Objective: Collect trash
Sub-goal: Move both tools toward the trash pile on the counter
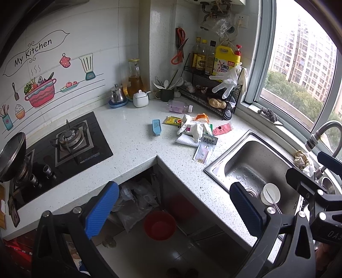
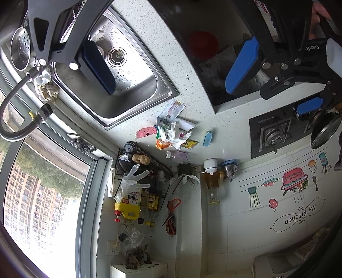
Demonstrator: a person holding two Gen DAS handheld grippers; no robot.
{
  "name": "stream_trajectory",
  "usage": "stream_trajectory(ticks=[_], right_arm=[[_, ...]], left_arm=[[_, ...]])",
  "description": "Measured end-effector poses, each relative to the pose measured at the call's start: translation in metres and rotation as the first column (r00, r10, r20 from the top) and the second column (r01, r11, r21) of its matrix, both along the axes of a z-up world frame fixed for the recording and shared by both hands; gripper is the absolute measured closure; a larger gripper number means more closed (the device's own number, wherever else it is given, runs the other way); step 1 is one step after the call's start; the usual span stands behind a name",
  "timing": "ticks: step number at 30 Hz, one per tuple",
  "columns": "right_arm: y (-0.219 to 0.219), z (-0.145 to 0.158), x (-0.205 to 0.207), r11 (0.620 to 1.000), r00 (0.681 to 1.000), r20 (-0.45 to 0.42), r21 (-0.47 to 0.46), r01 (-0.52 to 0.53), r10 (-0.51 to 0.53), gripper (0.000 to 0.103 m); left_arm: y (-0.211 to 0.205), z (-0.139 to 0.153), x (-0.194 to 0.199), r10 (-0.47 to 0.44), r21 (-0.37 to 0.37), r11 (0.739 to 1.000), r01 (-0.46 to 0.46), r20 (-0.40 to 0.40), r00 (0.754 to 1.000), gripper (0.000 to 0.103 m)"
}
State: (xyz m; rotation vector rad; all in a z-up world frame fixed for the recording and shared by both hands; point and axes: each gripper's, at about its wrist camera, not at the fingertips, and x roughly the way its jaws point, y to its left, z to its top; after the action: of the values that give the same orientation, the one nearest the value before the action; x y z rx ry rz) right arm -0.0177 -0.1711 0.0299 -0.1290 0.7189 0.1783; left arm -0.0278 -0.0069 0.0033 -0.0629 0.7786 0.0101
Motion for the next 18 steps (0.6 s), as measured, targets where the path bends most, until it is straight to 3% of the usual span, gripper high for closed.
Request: stream_trajectory(ticks=[18], right_arm=[[0.0029,-0.0006,-0.002,1.0,1.0,-0.012,-0.008,0.002,-0.002,0.0]], left_arm=[[0.0043,-0.0019,-0.0023,-0.023,0.0,1.0,0.023,-0.013,1.0,0.0]])
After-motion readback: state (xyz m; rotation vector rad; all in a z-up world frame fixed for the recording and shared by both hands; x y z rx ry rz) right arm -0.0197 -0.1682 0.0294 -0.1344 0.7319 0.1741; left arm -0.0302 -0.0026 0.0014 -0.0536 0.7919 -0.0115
